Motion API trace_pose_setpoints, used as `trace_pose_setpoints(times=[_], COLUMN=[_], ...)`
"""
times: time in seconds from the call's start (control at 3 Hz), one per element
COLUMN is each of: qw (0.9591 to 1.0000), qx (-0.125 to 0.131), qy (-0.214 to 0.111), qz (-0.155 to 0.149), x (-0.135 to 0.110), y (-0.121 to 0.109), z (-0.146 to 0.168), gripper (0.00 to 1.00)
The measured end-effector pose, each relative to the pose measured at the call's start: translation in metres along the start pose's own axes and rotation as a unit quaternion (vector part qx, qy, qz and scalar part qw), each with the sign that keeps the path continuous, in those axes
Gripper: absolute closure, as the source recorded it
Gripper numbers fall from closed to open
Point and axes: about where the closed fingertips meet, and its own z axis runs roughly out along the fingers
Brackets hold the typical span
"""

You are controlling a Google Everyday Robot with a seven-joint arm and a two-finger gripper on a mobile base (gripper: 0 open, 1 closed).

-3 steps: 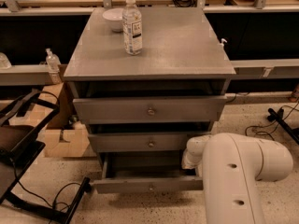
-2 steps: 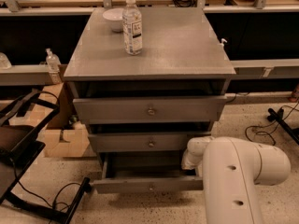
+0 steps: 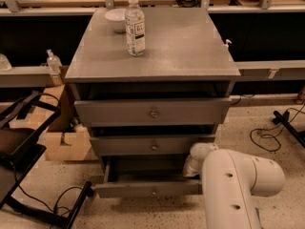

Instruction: Open bottom drawer

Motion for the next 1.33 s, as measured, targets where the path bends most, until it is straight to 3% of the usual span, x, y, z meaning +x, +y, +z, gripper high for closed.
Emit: trace_pose_setpoints(times=[0.33, 1.33], qw=[0.9997, 0.9996], qx=[-0.019, -0.021], qy=[-0.003, -0.002], qz=[0.018, 0.02], x=[0.0074, 0.0086], y=[0.0289, 0.0303], z=[0.0115, 0.0103], gripper=[1.0, 1.0])
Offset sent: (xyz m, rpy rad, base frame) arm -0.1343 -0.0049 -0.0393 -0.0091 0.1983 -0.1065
